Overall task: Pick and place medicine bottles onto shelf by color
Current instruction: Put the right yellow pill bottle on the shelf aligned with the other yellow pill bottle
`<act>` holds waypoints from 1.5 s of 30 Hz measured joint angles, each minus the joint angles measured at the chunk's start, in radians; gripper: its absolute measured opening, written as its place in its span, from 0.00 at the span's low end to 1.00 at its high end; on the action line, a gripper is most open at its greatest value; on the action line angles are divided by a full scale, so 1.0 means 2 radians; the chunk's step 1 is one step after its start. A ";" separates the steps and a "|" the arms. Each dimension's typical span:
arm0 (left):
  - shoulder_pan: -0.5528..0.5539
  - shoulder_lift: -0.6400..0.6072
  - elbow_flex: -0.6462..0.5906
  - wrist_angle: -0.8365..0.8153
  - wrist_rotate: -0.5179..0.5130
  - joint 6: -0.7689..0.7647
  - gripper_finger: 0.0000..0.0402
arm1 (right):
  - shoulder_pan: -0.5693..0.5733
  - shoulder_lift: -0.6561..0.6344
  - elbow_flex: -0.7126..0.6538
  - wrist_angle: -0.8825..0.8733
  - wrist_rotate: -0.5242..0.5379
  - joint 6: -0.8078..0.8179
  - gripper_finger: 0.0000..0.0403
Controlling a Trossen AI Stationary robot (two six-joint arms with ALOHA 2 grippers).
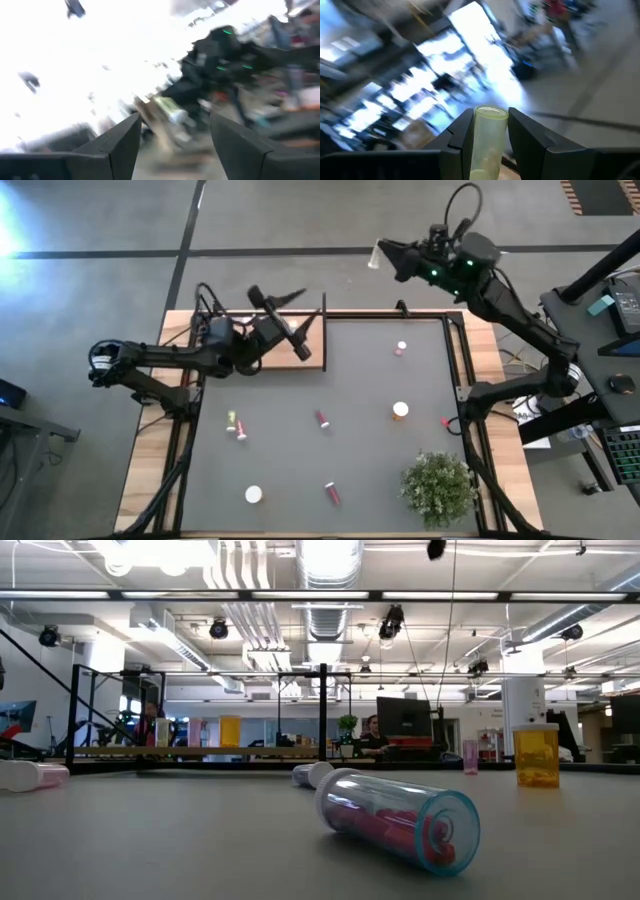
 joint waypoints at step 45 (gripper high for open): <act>0.001 0.082 0.097 0.103 0.001 0.232 0.52 | 0.137 0.163 0.003 0.434 -0.022 0.146 0.25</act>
